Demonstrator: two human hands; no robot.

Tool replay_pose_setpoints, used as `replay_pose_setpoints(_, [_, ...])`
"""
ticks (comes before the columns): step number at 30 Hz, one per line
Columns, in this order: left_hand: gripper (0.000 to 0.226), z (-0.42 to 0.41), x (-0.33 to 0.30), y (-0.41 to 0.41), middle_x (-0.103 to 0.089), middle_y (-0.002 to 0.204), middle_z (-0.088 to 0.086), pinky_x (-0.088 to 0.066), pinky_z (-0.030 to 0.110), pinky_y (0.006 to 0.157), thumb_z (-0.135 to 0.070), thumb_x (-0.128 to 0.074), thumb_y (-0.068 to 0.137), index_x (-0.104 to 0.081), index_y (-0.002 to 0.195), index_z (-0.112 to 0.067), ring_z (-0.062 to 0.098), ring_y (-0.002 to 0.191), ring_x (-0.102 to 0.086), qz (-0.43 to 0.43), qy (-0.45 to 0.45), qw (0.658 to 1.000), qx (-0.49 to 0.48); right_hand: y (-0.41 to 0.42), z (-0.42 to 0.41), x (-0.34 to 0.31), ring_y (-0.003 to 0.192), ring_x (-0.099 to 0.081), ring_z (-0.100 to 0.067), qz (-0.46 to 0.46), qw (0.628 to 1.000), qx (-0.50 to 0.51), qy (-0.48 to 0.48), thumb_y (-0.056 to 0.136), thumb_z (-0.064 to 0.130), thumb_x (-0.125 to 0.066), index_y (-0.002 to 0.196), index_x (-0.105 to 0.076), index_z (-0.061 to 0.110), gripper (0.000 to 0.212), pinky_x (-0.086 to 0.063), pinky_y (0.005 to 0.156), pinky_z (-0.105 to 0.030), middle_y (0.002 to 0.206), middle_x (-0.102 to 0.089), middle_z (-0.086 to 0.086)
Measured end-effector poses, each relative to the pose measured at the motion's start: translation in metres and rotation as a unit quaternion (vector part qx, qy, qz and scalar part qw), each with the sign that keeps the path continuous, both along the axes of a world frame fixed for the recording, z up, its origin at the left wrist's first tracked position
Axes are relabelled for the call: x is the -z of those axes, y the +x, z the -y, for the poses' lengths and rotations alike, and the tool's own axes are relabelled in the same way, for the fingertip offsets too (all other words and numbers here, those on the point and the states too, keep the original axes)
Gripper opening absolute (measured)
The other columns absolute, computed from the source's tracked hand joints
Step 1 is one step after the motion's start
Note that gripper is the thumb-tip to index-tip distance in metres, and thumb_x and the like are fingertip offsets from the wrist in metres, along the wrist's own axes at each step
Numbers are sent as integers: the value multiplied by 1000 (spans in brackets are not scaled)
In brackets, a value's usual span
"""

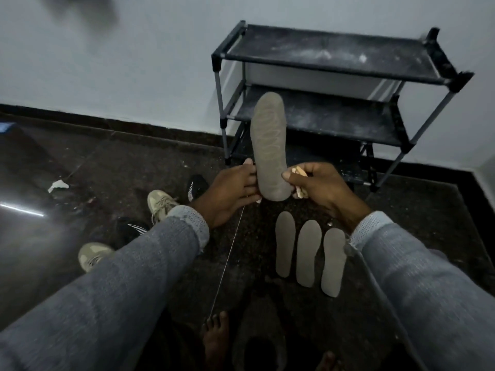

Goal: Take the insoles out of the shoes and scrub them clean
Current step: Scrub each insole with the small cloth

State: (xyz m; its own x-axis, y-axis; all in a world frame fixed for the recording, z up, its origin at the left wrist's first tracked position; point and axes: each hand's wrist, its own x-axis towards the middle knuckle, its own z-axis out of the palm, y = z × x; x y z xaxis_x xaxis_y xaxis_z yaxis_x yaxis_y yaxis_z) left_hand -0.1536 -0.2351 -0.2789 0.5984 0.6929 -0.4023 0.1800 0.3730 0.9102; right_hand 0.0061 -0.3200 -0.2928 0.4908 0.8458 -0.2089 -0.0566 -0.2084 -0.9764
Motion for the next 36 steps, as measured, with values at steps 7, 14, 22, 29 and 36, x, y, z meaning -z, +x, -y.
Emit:
replay_pose_setpoints(7, [68, 20, -13, 20, -65, 119, 18, -55, 35, 84, -54, -21, 100, -56, 126, -2, 27, 106, -64, 132, -121, 981, -75, -17, 14, -13, 65, -64, -13, 6, 1000, 24, 19, 87, 12, -68, 102, -68, -4, 22, -54, 55, -19, 85, -69, -17])
replay_pose_setpoints(14, [71, -2, -17, 32, -63, 122, 20, -46, 44, 100, -60, -19, 97, -53, 130, -7, 31, 112, -61, 213, -172, 959, -71, -25, 6, -38, 74, -63, -21, 31, 998, 14, 51, 87, 12, -67, 103, -67, -5, 23, -55, 59, -19, 92, -69, -24])
replay_pose_setpoints(22, [68, -8, -24, 30, -63, 85, 11, -54, 33, 59, -61, -14, 97, -51, 124, -10, 22, 71, -64, 257, -181, 948, -44, -39, 6, -48, 77, -68, -29, 133, 990, 21, 39, 91, 21, -64, 94, -72, 12, 12, -57, 62, -30, 82, -72, -10])
replay_pose_setpoints(29, [59, -1, -31, 26, -62, 96, 14, -35, 44, 110, -54, -22, 100, -48, 131, -10, 28, 109, -57, 286, -183, 938, -65, -41, 12, -57, 85, -66, -16, 165, 982, 38, 81, 95, 6, -48, 101, -70, 19, 26, -51, 67, -15, 88, -70, -1])
replay_pose_setpoints(36, [67, 2, -35, 28, -62, 92, 12, -55, 35, 76, -59, -19, 98, -59, 106, -5, 24, 81, -63, 280, -205, 936, -59, -47, 13, -52, 89, -61, 8, 339, 932, 29, 121, 85, 9, -69, 103, -69, 22, 22, -46, 74, -6, 95, -64, 21])
